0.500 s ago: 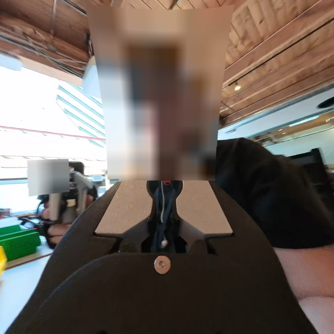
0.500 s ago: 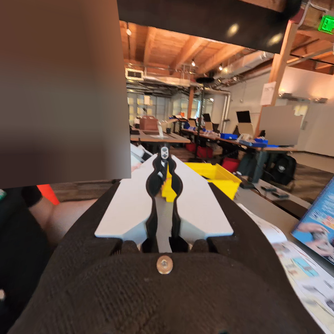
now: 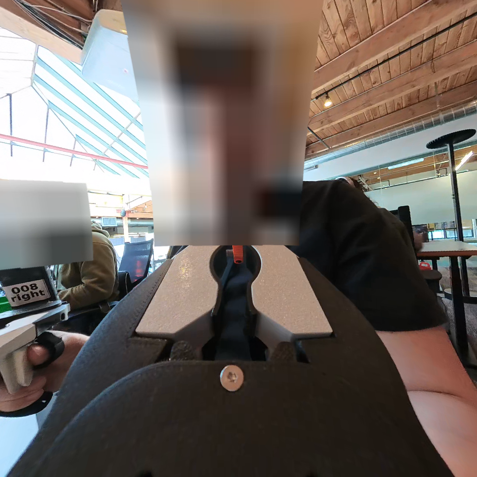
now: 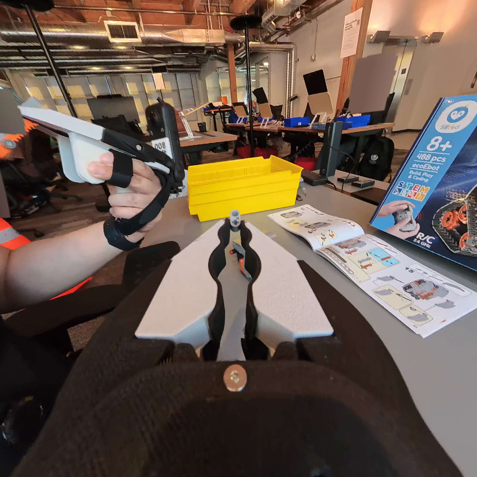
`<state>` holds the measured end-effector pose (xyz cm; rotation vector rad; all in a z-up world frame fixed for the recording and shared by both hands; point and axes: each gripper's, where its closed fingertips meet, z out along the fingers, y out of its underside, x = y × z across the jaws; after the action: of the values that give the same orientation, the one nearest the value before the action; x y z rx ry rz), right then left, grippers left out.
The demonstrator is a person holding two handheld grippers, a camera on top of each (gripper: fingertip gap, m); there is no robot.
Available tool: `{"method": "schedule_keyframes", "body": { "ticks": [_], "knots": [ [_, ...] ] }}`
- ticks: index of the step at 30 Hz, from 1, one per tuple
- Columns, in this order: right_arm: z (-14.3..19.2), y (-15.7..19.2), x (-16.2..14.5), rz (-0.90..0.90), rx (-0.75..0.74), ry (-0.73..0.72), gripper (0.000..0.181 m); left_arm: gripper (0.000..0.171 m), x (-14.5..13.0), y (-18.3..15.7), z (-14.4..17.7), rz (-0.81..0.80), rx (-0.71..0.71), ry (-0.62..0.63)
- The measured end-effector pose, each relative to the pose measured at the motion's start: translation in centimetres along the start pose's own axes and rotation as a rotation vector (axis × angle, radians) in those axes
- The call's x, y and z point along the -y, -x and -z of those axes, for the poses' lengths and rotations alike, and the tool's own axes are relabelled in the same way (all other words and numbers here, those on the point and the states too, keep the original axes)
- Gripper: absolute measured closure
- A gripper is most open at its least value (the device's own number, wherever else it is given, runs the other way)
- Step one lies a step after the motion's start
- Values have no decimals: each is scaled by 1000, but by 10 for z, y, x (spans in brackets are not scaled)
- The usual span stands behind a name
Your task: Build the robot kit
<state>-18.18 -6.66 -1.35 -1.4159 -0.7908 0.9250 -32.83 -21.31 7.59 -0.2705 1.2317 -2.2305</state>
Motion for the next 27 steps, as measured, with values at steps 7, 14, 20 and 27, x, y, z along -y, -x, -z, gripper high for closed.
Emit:
{"method": "schedule_keyframes", "body": {
  "ticks": [7,14,20,27],
  "knots": [
    [1,-10,-17,-25,-17,45,176,166,-9,1,-3,25,3,49],
    [1,-12,-24,-38,-21,59,176,166,-11,2,-3,33,3,52],
    [-2,-11,-25,-33,-16,65,176,166,-13,2,-2,33,3,45],
    [-35,-7,30,324,-22,70,175,166,-6,-8,-8,-19,49,26]
  ]
}}
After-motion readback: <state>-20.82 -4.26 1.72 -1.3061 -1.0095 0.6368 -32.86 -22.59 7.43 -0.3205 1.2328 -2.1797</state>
